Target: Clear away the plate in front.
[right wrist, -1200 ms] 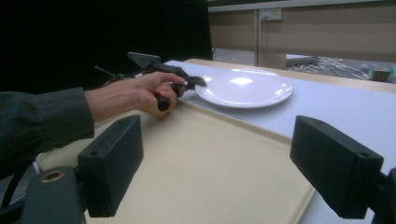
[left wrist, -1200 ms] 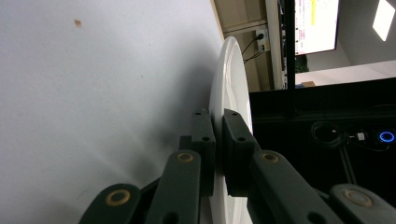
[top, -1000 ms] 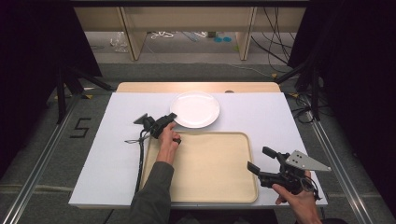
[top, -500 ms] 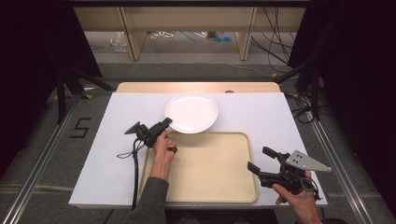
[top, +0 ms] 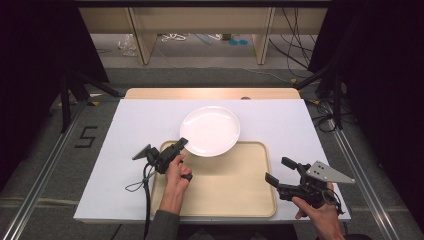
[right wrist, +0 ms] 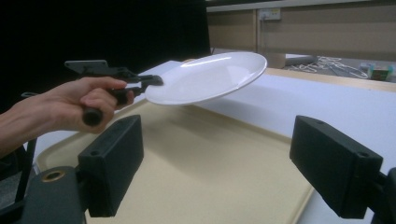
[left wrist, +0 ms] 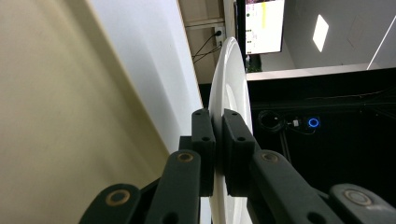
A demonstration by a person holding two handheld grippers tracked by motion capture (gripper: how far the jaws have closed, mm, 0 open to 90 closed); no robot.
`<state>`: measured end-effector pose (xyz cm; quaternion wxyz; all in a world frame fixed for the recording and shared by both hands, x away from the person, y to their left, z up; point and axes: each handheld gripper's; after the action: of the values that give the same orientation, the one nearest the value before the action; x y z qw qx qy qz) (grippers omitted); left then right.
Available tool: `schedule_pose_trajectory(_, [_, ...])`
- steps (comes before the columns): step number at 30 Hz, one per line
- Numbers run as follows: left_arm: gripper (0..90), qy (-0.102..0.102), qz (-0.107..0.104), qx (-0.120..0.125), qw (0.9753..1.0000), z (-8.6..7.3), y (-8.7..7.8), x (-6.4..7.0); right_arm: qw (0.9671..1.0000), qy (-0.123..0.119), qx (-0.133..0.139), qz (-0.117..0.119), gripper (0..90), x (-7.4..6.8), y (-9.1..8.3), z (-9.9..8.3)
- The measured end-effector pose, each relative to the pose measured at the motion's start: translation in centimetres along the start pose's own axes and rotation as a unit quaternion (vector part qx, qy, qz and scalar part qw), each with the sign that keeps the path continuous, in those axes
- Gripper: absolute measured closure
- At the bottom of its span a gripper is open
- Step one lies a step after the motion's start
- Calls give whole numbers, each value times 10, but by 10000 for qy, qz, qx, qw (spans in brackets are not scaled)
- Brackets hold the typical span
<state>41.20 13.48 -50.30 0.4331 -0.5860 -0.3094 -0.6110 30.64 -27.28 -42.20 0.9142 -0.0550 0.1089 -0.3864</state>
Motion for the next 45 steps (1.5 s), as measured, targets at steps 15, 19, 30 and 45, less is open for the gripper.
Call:
schedule_pose_trajectory(15, [849, -132, -70, -94, 9998, -23, -47, -10, 9999, -32, -105, -46, 184, 0, -2, 1])
schedule_pose_trajectory(19, [849, -169, -88, -76, 9998, -26, -56, -17, 10000, -14, -93, -6, 184, 0, -2, 1])
schedule_pose_trajectory(30, [849, -286, -46, 19, 9996, -35, -83, -26, 9999, -48, -118, -67, 184, 0, -2, 1])
schedule_pose_trajectory(45, [841, 5, 269, 80, 9996, -48, -98, -30, 9999, -42, -112, -64, 183, 0, -2, 1])
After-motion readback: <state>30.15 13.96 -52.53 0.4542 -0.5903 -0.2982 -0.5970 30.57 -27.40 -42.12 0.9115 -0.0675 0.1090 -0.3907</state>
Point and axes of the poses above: each handheld gripper's, and its own axes: y roughly forward along the jaws, z roughly out of its top, x roughly to its right, and after that the axes turned 3 degrees about x, right-handed
